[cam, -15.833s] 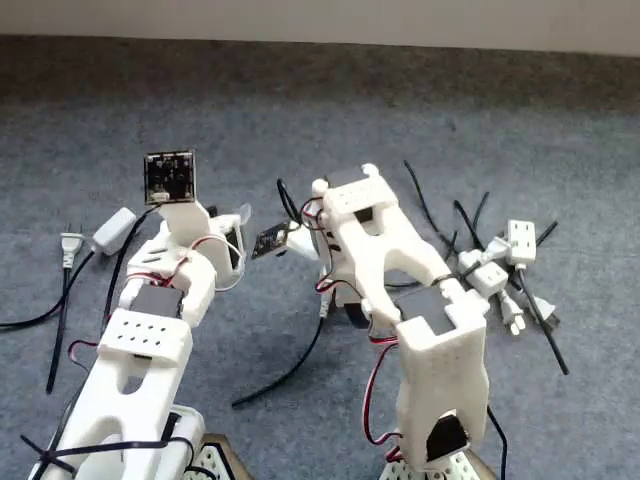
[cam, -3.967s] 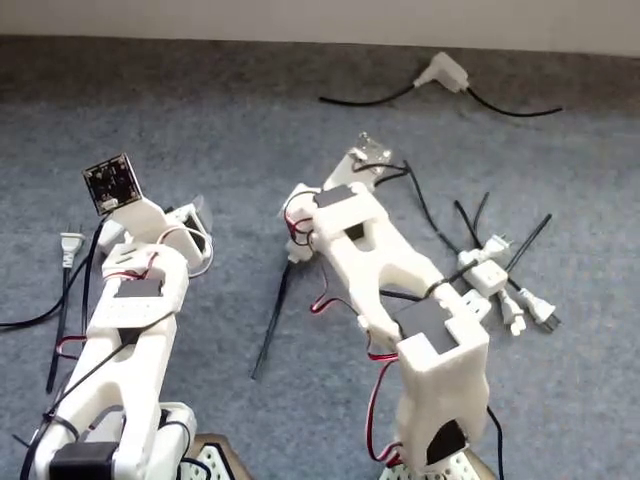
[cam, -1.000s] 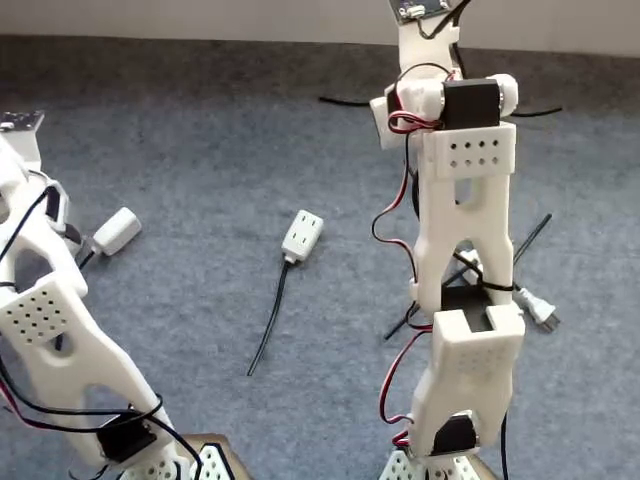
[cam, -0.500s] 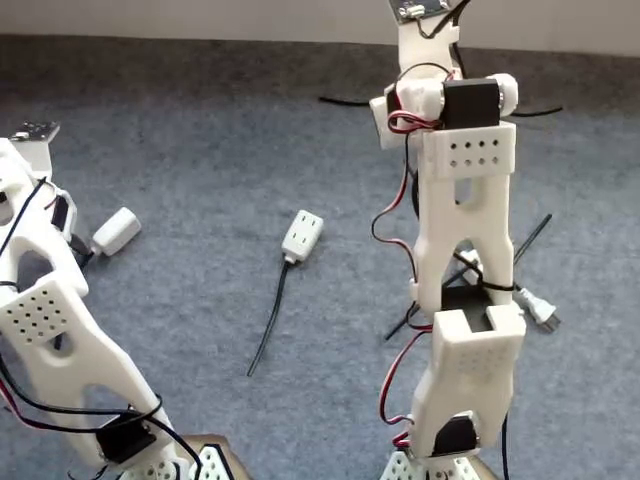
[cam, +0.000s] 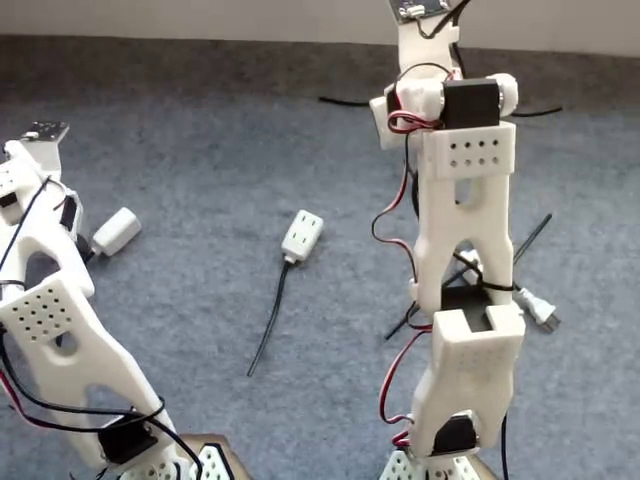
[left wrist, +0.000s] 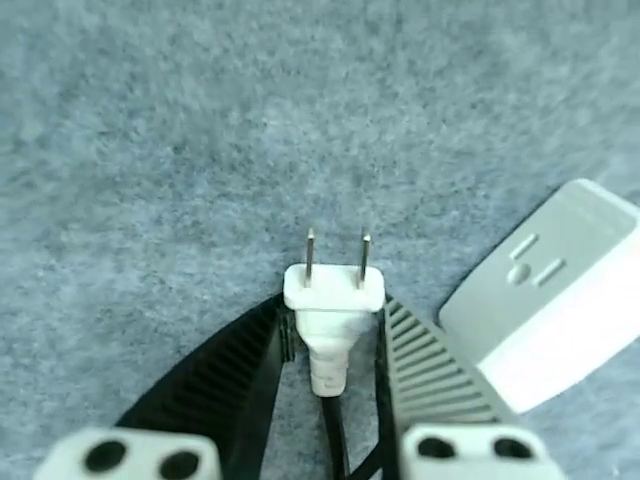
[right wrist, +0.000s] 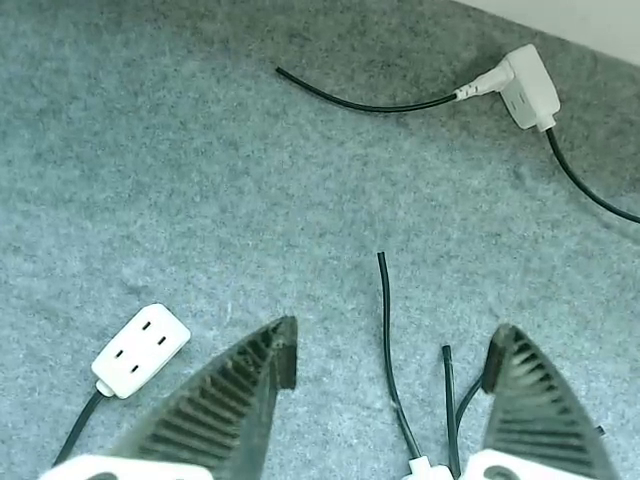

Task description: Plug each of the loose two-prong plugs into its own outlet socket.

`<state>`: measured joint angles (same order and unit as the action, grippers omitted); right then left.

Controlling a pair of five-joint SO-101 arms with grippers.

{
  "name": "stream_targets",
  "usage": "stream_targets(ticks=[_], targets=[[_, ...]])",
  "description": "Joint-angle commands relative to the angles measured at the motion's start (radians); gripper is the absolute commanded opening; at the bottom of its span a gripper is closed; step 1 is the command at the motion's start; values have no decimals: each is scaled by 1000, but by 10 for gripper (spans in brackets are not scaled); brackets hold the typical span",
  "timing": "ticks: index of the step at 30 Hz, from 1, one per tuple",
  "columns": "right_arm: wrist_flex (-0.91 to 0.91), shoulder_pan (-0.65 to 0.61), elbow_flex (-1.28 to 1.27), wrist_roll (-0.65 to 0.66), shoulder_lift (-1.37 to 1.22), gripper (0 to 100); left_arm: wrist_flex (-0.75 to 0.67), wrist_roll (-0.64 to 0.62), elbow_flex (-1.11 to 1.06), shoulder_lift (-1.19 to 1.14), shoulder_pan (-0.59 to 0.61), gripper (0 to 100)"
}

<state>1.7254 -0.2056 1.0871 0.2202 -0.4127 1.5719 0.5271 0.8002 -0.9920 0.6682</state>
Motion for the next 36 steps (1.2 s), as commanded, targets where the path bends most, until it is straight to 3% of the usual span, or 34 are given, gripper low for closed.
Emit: stream_targets(ticks=[1,9,13,25,30,36], targets=[[42,12,-2,6,59,293,-11,41,5,-13,-22,62],[42,12,-2,6,59,293,84,54,133,102,-47,14],[42,12,-2,6,59,293,181,137,266,183,-91,14],[42,13,-2,9,59,293,189,232,355,564,-186,14],[42,13,-2,9,59,293,189,221,349,742,-265,13],[42,28,-2,9,59,293,192,9,340,944,-369,6]])
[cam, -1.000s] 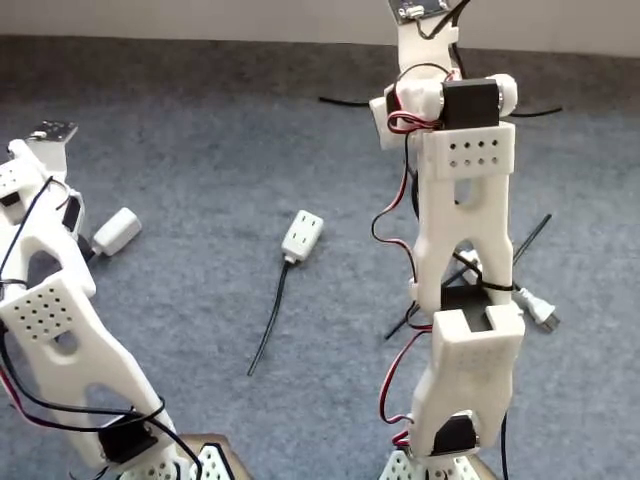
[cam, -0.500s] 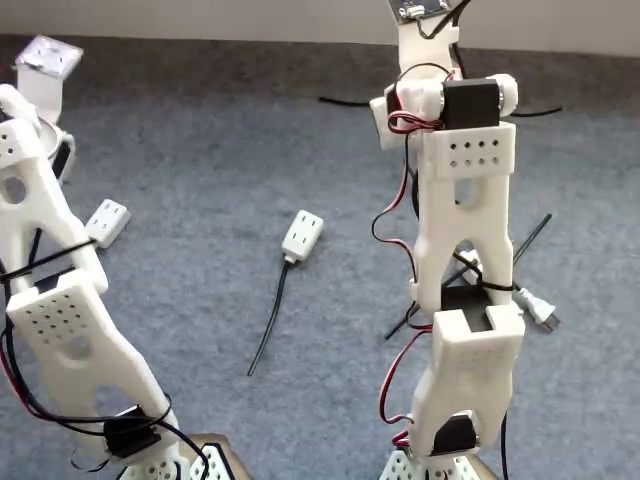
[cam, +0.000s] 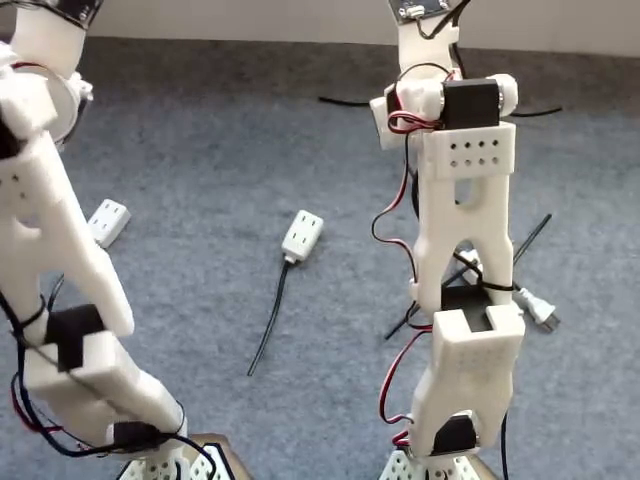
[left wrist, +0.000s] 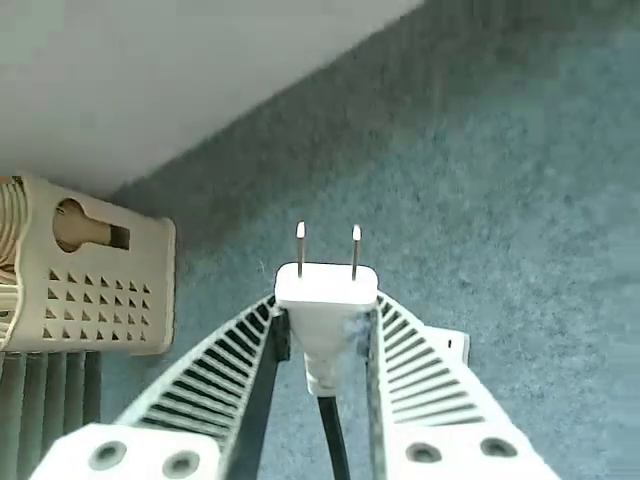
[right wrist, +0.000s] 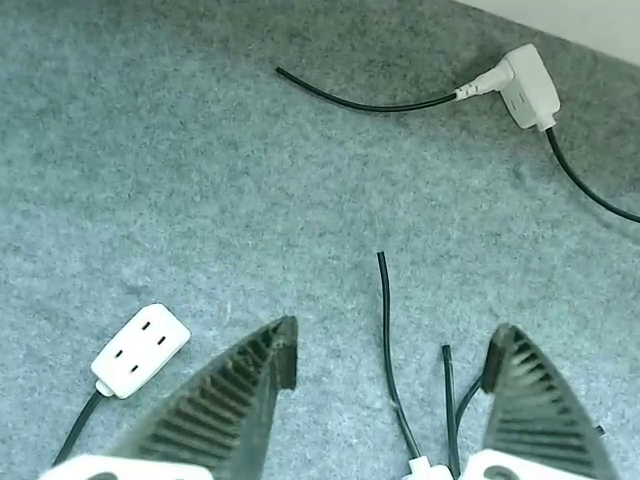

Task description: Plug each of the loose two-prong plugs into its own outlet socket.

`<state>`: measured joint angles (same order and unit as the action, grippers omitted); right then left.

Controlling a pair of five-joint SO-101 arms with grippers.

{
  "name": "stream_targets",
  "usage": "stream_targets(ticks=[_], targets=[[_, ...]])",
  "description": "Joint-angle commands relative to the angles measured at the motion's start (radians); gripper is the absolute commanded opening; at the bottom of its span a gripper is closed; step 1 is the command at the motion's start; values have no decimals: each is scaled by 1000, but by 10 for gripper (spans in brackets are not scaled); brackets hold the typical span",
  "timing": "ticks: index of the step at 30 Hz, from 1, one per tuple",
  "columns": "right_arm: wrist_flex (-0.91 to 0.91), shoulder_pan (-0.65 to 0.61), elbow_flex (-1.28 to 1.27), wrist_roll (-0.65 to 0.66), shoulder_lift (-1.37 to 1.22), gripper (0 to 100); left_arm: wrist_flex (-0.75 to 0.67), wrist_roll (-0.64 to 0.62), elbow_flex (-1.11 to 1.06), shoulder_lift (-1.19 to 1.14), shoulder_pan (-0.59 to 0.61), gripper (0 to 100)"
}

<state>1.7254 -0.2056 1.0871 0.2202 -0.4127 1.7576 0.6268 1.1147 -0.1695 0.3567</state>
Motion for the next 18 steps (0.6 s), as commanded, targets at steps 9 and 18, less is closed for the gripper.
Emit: stream_targets(ticks=[9,18], targets=[[41,165,2,12,58,293,3,-279,-245,401,-291,6],[41,297,8,12,59,293,-115,-350,-576,630,-624,6]])
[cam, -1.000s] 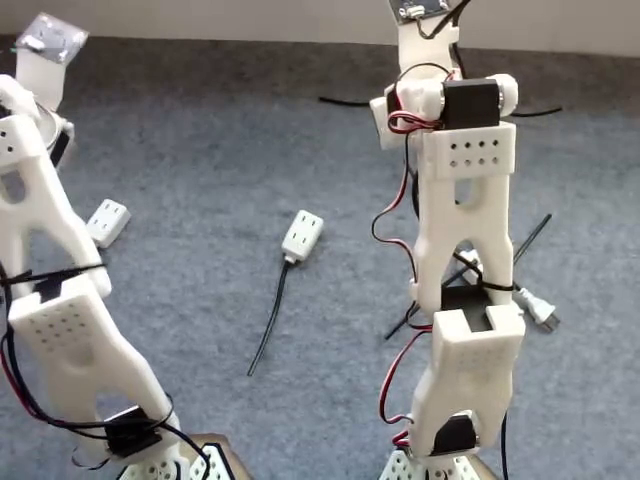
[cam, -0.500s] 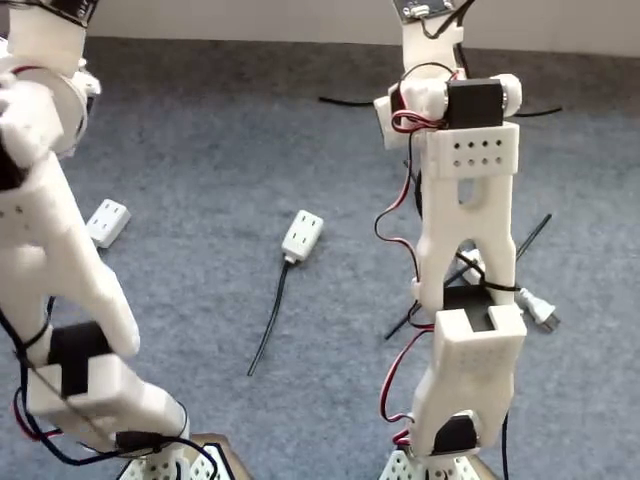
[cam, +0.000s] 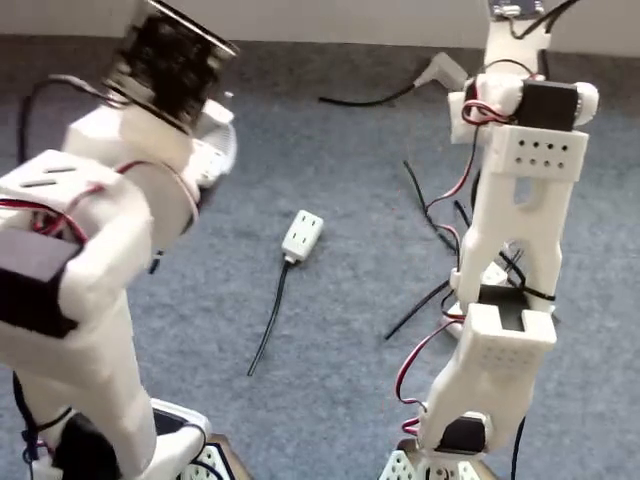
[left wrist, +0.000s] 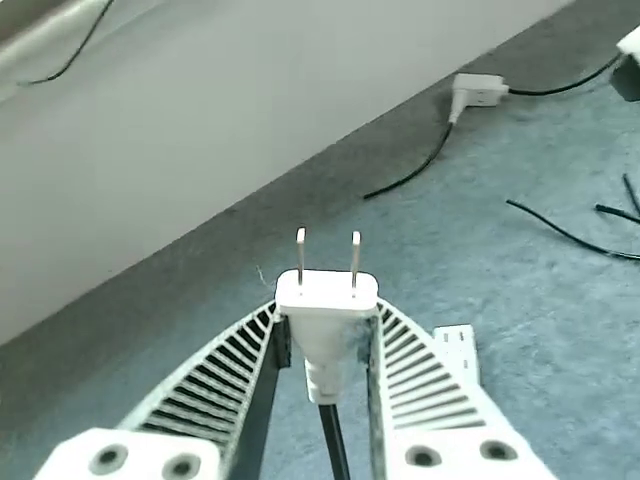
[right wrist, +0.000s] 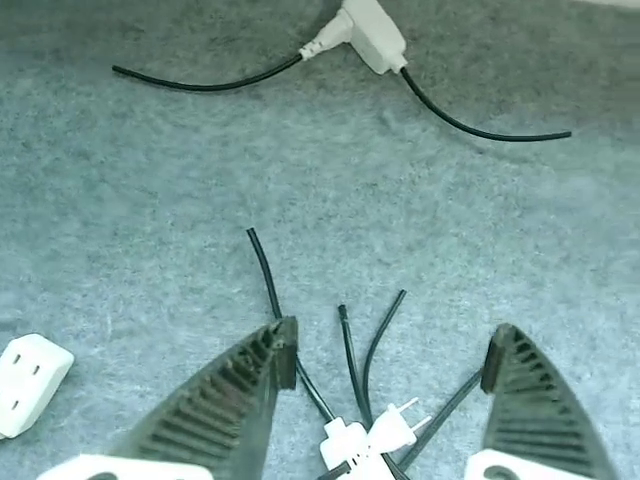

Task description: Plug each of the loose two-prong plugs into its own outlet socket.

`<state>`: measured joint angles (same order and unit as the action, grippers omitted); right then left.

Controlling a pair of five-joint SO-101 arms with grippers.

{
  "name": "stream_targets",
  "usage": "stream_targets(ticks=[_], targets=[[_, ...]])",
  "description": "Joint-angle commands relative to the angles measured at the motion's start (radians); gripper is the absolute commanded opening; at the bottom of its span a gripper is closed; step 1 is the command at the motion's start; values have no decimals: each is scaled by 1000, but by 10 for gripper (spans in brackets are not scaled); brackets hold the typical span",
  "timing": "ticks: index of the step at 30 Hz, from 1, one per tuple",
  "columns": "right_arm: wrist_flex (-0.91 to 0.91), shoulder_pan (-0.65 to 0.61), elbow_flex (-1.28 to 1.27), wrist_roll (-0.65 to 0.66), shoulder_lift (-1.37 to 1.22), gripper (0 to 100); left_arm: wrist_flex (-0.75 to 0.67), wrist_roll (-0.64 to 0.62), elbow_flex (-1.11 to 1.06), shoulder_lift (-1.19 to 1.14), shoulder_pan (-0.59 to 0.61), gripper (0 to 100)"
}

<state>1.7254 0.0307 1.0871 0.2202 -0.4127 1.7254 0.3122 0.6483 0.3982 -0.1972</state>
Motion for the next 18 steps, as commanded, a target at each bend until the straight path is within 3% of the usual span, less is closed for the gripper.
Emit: stream_targets(ticks=[1,12,18], targets=[[41,76,8,12,59,293,-120,-68,-165,85,-84,6],[41,143,10,6,61,293,-689,-322,-941,509,-108,6],[41,111,10,6,64,293,-947,-347,-1308,725,-177,6]])
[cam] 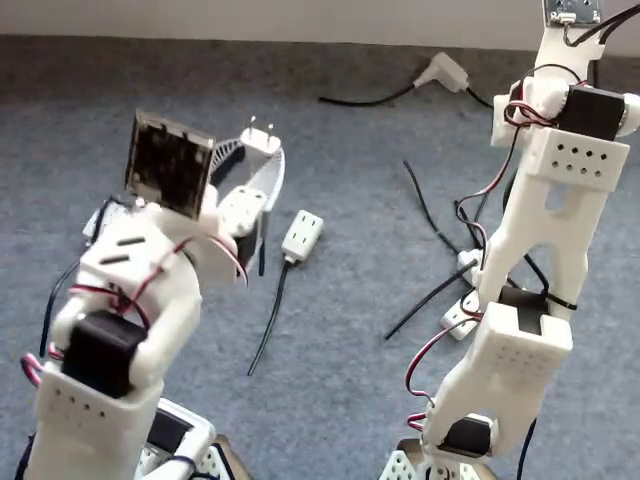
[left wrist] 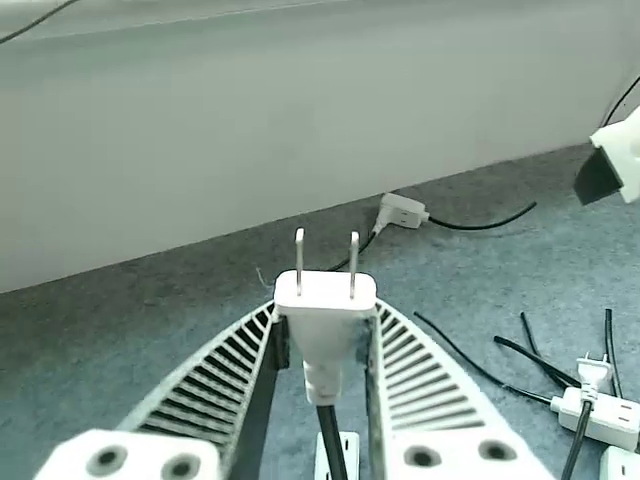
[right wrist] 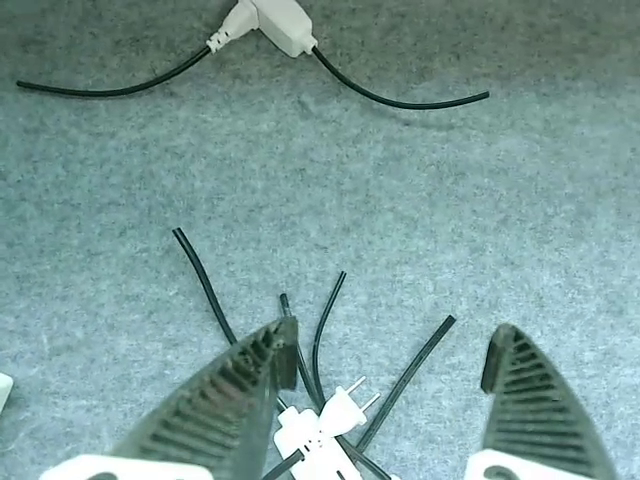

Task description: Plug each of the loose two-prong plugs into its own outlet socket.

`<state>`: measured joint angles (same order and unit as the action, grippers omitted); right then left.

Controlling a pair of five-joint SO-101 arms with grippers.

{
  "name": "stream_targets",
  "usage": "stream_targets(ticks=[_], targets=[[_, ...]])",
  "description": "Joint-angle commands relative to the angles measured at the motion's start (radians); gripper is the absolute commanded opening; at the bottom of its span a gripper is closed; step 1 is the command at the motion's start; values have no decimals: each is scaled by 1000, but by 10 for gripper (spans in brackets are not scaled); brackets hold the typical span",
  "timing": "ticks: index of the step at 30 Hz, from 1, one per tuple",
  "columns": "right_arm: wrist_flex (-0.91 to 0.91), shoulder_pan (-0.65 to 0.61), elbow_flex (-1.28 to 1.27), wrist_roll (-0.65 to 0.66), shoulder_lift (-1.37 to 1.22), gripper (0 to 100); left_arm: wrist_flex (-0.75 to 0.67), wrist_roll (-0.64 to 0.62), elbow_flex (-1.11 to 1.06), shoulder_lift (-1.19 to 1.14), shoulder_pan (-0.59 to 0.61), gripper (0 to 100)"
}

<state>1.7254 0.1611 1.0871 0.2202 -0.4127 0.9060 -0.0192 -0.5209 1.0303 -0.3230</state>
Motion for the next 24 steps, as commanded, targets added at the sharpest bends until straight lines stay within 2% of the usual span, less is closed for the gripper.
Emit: stream_targets(ticks=[1,6,9,15,18,21,24], targets=[[41,-24,10,6,74,293,-173,-23,-191,122,-76,6],[41,-51,8,6,188,293,-428,-71,-432,255,-153,6],[41,-81,1,5,282,293,-529,-107,-541,308,-177,6],[41,-154,-1,5,443,293,-575,-181,-641,378,-255,6],[41,-188,-1,-83,509,286,-578,-224,-651,394,-300,6],[41,-222,-1,-210,578,217,-582,-230,-677,400,-334,6],[41,-271,-1,-249,644,121,-634,-229,-722,398,-343,6]])
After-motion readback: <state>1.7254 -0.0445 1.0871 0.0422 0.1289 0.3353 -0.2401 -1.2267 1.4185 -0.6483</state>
